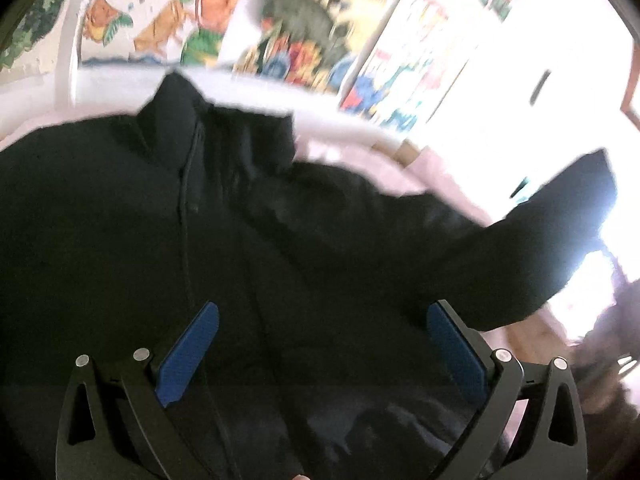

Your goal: Fold large clothes

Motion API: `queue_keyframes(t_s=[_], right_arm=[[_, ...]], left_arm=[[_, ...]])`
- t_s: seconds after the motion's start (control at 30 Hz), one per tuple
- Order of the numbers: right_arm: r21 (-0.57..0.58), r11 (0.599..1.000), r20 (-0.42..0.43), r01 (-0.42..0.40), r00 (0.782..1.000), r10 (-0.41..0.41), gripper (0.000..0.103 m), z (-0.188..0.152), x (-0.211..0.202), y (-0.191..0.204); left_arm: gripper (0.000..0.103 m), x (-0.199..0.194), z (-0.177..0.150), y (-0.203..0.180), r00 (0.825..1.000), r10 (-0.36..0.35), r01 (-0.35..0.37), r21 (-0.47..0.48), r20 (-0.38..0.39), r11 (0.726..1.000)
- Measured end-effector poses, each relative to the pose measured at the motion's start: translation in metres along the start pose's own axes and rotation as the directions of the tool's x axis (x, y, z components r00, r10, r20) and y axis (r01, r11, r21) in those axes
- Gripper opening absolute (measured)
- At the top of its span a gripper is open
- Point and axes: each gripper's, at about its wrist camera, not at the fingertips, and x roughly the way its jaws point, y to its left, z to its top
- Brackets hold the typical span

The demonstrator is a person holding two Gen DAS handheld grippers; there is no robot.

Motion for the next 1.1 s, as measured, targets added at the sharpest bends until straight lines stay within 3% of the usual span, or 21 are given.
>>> queue_keyframes(t_s=[0.17, 0.3, 0.53, 0.73, 0.8, 0.87, 0.9, 1.0, 1.1], right_arm=[[-0.163, 0.970, -0.071, -0.182, 0.983, 0.172, 0.015, -0.029, 0.025, 0.080], [-0.292, 0.911, -0.170, -0.291, 0.953, 0.250, 0.014, -0.062, 0.044, 0.141], [-0.469, 0.805, -0.266, -0.363, 0.927, 0.263, 0.014, -0.119, 0.056, 0.206], [-0.556, 0.741, -0.298, -0.376, 0.923, 0.245, 0.014, -0.146, 0.057, 0.225], [-0.575, 0.726, -0.302, -0.377, 0.923, 0.240, 0.014, -0.152, 0.056, 0.228], [-0.585, 0.717, -0.303, -0.378, 0.923, 0.239, 0.014, -0.154, 0.055, 0.229], [-0.590, 0.714, -0.302, -0.378, 0.923, 0.239, 0.014, -0.155, 0.055, 0.229], [-0.593, 0.712, -0.299, -0.376, 0.924, 0.238, 0.014, -0.156, 0.054, 0.229], [-0.595, 0.711, -0.298, -0.374, 0.925, 0.237, 0.014, -0.156, 0.054, 0.228]], left_arm=[[0.102, -0.035, 0.022, 0.004, 0.981, -0.170, 0.176, -0.057, 0.098, 0.983], [0.102, -0.058, 0.028, 0.029, 0.956, -0.252, 0.274, -0.147, 0.153, 0.950], [0.102, -0.049, 0.026, 0.079, 0.931, -0.329, 0.363, -0.316, 0.155, 0.877], [0.100, -0.027, 0.022, 0.080, 0.930, -0.353, 0.366, -0.337, 0.103, 0.867], [0.077, -0.025, 0.022, 0.081, 0.930, -0.351, 0.367, -0.339, 0.110, 0.866], [0.058, -0.024, 0.023, 0.081, 0.938, -0.330, 0.345, -0.335, 0.104, 0.877], [0.053, -0.023, 0.024, 0.080, 0.942, -0.319, 0.335, -0.330, 0.102, 0.883], [0.022, -0.019, 0.022, 0.077, 0.950, -0.298, 0.311, -0.319, 0.092, 0.895], [0.007, -0.016, 0.020, 0.074, 0.956, -0.279, 0.294, -0.318, 0.092, 0.902]])
